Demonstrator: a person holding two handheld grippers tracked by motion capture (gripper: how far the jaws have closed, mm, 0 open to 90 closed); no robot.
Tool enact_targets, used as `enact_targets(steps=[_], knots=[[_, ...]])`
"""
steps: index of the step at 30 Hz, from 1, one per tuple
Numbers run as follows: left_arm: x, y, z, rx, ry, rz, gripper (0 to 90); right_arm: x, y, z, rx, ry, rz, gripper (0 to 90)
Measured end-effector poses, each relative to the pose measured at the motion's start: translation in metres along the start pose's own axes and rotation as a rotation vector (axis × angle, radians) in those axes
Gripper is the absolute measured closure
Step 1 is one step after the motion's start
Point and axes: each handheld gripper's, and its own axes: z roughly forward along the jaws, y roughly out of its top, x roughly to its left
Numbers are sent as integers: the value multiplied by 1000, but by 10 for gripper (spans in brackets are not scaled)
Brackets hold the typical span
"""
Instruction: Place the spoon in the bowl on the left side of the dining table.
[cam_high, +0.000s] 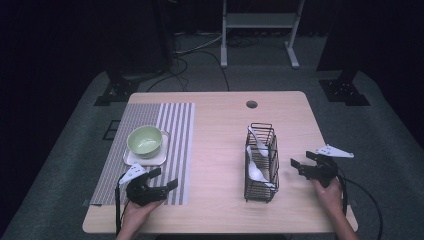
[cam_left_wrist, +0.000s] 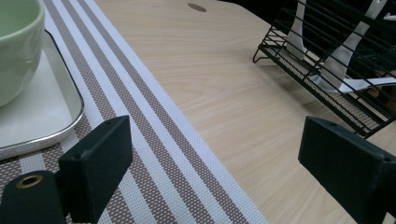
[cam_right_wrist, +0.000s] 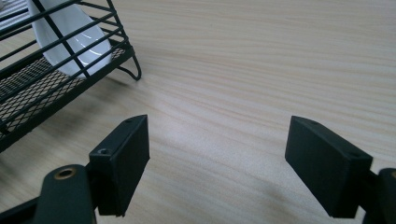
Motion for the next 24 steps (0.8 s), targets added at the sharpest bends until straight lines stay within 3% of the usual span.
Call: enact_targets(steps=[24], knots=[[-26, 9, 8, 22, -43, 46, 90, 0, 0, 0, -1, 2, 0, 206]])
